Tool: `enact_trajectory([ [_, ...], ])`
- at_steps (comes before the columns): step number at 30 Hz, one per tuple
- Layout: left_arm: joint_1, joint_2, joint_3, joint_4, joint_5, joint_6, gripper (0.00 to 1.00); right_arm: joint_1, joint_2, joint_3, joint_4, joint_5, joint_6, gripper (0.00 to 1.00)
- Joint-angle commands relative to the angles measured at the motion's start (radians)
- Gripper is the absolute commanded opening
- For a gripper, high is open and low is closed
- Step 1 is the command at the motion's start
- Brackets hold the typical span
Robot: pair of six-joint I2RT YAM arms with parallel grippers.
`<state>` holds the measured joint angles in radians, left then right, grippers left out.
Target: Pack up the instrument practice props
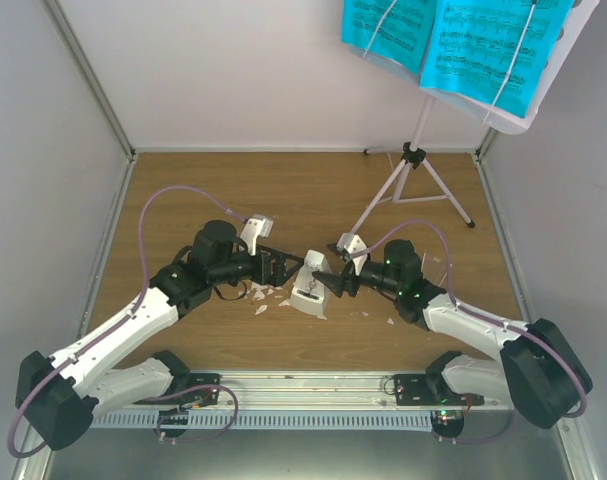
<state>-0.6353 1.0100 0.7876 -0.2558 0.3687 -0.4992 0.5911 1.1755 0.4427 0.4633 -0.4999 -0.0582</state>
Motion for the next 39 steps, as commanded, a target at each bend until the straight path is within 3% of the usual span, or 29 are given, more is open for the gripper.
enact_trajectory([
  [1,-0.007,0.012,0.017,0.050,0.038,0.032,0.98,-0.024,0.019,0.002,0.040,-0.056,0.015,0.82],
  [22,-0.007,0.080,0.056,0.027,0.090,0.091,0.89,-0.071,0.092,0.041,0.068,-0.145,0.026,0.82],
  [39,-0.007,0.153,0.084,0.104,0.151,0.087,0.84,-0.085,0.157,0.068,0.093,-0.159,0.046,0.81],
])
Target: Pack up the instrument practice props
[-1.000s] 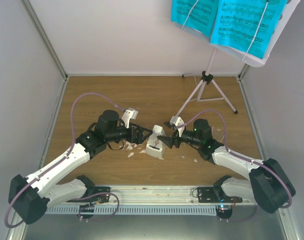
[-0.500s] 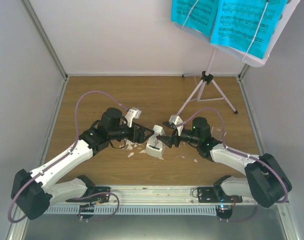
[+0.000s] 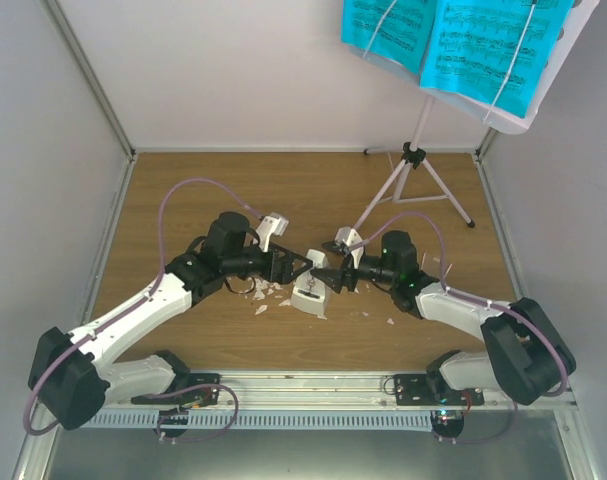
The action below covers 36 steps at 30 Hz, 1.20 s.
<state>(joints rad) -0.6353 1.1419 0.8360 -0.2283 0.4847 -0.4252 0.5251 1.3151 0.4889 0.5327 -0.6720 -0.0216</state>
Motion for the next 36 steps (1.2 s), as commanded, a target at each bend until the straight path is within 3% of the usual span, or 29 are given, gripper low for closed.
enact_trajectory([
  [1,-0.007,0.027,0.035,0.082,0.040,0.011,0.84,-0.020,0.018,0.021,0.024,0.012,0.011,0.81],
  [13,-0.009,0.030,0.024,0.094,0.019,0.005,0.84,-0.021,0.027,0.039,0.008,0.015,0.017,0.82],
  [17,-0.009,-0.024,-0.001,0.087,-0.087,0.003,0.97,-0.022,0.012,0.048,-0.020,0.018,0.020,0.93],
  [21,-0.009,-0.070,-0.035,0.087,-0.146,0.016,0.99,-0.021,-0.037,0.044,-0.063,0.021,0.020,0.99],
  [27,-0.013,-0.100,-0.090,0.112,-0.131,0.046,0.99,-0.023,-0.204,0.016,-0.155,0.068,0.064,1.00],
  [32,-0.047,-0.076,-0.099,0.126,-0.101,0.069,0.99,-0.033,-0.400,-0.050,-0.220,0.232,0.174,1.00],
  [36,-0.074,-0.072,-0.133,0.159,-0.116,0.043,0.99,-0.057,-0.554,-0.084,-0.363,0.526,0.390,1.00],
])
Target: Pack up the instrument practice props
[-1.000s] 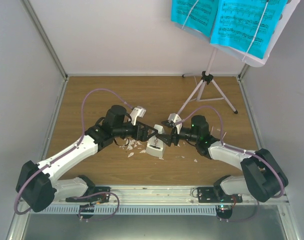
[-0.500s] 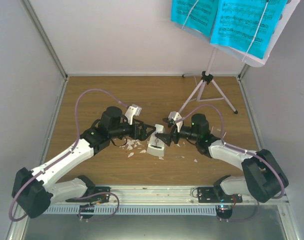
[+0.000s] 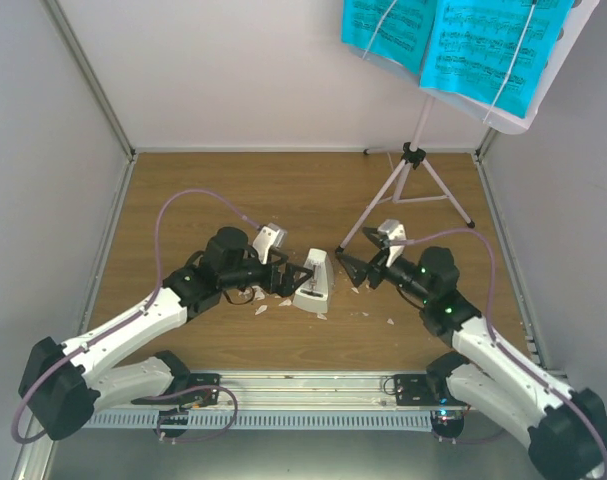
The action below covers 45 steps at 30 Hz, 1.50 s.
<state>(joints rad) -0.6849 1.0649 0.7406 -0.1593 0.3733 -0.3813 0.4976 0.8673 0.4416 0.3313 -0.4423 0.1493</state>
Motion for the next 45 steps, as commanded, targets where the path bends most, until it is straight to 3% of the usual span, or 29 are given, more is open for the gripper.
enact_trajectory([
  [1,-0.025,0.001,-0.053,0.100,-0.014,-0.018,0.99,-0.045,-0.146,-0.036,-0.212,0.349,0.266,1.00],
  [5,-0.027,-0.020,-0.120,0.133,-0.056,-0.068,0.99,-0.085,-0.236,-0.041,-0.424,0.532,0.415,1.00],
  [9,-0.030,-0.036,-0.198,0.182,-0.060,-0.078,0.99,-0.119,-0.238,-0.049,-0.508,0.511,0.452,0.98],
  [15,-0.030,-0.002,-0.281,0.325,0.038,-0.068,0.97,-0.103,-0.103,-0.077,-0.404,0.184,0.435,0.82],
  [24,-0.030,0.092,-0.268,0.305,-0.036,-0.087,0.96,-0.040,0.038,-0.083,-0.261,0.078,0.433,0.75],
  [31,-0.030,0.141,-0.258,0.331,0.008,-0.076,0.96,-0.017,0.201,-0.016,-0.188,0.002,0.403,0.73],
  [45,-0.036,0.207,-0.251,0.393,0.071,-0.093,0.95,0.025,0.403,0.116,-0.097,0.008,0.380,0.72],
])
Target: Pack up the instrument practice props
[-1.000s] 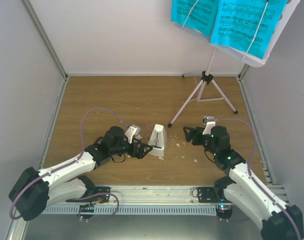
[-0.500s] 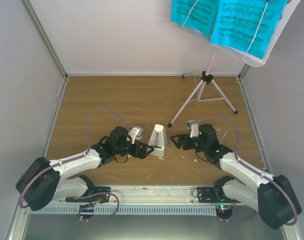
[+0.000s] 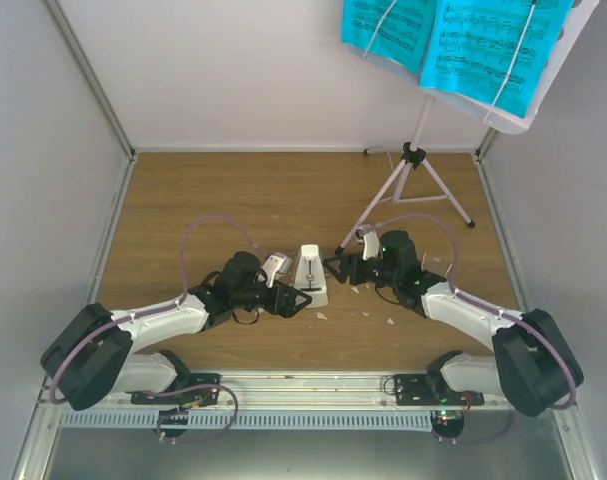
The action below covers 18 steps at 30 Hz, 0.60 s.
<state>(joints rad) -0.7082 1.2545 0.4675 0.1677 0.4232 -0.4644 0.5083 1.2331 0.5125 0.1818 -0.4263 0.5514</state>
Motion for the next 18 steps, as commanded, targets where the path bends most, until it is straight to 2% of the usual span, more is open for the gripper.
enact_trajectory([
  [1,-0.014,0.017,0.021,0.067,0.021,-0.010,0.95,0.013,0.046,0.053,0.053,-0.005,-0.026,0.72],
  [9,-0.014,-0.010,0.003,0.055,-0.020,-0.019,0.94,0.013,0.027,0.070,0.002,0.092,-0.038,0.75],
  [14,-0.014,-0.116,-0.014,0.002,-0.139,-0.043,0.98,-0.034,-0.124,0.043,-0.117,0.235,-0.021,0.80],
  [18,-0.013,-0.226,-0.007,-0.092,-0.225,-0.050,0.99,-0.142,-0.257,0.004,-0.251,0.328,-0.018,0.83],
])
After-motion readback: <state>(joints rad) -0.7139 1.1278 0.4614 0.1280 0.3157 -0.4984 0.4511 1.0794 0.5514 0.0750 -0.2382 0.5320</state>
